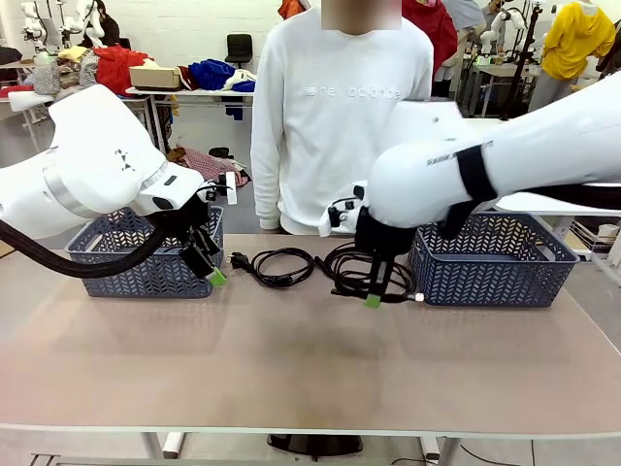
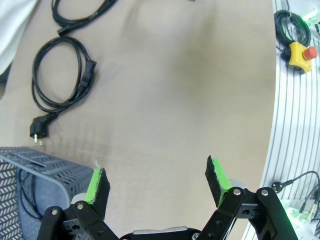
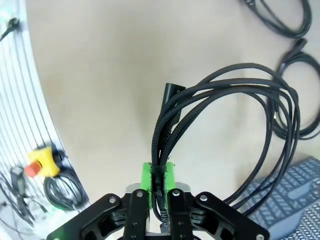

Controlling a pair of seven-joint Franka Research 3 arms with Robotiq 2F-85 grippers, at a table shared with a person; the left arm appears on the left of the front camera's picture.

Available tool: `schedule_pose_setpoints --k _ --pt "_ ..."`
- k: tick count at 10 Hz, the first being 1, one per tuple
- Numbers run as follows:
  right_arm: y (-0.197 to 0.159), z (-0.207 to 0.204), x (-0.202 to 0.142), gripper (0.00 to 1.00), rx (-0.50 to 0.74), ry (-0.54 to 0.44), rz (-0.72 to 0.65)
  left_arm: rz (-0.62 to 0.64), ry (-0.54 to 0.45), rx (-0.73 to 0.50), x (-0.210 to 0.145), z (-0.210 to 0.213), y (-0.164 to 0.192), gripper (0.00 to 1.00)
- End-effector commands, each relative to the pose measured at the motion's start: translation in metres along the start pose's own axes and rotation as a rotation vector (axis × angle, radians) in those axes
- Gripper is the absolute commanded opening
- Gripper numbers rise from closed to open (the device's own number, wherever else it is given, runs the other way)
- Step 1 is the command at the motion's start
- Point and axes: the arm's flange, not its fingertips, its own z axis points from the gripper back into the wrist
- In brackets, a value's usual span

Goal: Organize the cables according to human instructions.
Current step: Pick up a bundle of cables and place it in the basket indicated by the human.

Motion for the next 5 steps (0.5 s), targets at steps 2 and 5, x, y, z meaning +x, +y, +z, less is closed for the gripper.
schedule_pose_setpoints --k 2,5 --pt "-0.033 0.047 -0.044 0.00 -0.038 -0.020 0.128 0.006 0.006 -0.010 0.000 0.002 0.002 1.00" --pt "-0.082 0.077 -0.077 0.00 -0.107 -0.011 0.105 0.006 0.006 -0.010 0.000 0.002 0.002 1.00"
